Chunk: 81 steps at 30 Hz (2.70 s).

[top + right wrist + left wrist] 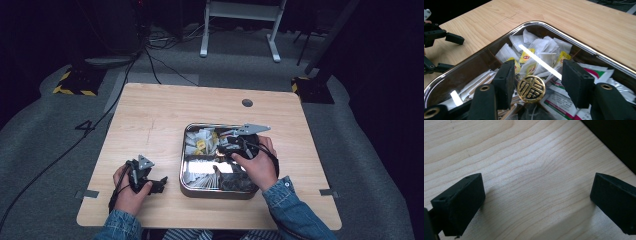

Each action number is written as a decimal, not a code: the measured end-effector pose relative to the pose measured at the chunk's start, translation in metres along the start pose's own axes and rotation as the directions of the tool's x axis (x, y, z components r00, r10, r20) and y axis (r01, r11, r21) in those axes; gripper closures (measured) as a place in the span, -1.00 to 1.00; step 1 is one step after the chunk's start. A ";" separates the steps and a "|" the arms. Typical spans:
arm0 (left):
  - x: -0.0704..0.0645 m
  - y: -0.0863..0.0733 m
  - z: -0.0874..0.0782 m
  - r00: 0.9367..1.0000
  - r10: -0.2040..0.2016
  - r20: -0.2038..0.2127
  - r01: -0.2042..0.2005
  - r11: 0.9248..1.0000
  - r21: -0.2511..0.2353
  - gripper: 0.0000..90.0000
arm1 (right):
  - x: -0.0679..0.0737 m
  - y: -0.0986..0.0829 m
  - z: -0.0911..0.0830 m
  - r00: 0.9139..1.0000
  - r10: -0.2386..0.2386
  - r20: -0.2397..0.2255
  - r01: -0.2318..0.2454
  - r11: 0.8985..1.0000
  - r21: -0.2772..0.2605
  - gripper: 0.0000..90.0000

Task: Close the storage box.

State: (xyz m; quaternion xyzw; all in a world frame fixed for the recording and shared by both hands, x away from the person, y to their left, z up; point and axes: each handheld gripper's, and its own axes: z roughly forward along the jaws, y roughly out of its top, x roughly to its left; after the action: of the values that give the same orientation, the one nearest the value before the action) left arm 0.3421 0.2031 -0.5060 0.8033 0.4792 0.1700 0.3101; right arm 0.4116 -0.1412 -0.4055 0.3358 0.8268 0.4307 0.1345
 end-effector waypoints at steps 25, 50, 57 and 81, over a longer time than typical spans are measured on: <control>0.007 -0.005 -0.004 1.000 0.002 0.012 -0.002 1.000 -0.004 -0.99 | -0.061 -0.022 -0.087 0.998 0.004 0.064 0.002 0.996 -0.085 -0.12; 0.016 -0.005 -0.005 0.999 0.022 0.027 -0.022 1.000 -0.002 -1.00 | -0.130 -0.085 -0.117 0.982 0.084 0.171 -0.079 0.996 -0.036 -0.19; 0.017 -0.005 -0.005 0.999 0.027 0.030 -0.027 1.000 -0.001 -1.00 | -0.147 -0.105 -0.114 0.978 0.096 0.187 -0.093 0.995 -0.022 -0.20; 0.018 -0.004 -0.004 0.999 0.025 0.026 -0.025 1.000 -0.003 -1.00 | -0.173 -0.161 -0.080 0.972 0.104 0.209 -0.124 0.989 0.083 -0.28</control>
State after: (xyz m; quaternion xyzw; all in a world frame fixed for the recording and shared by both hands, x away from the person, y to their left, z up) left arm 0.3455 0.2217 -0.5063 0.8109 0.4649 0.1639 0.3153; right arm 0.4276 -0.3721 -0.4993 0.4312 0.8076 0.3611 0.1773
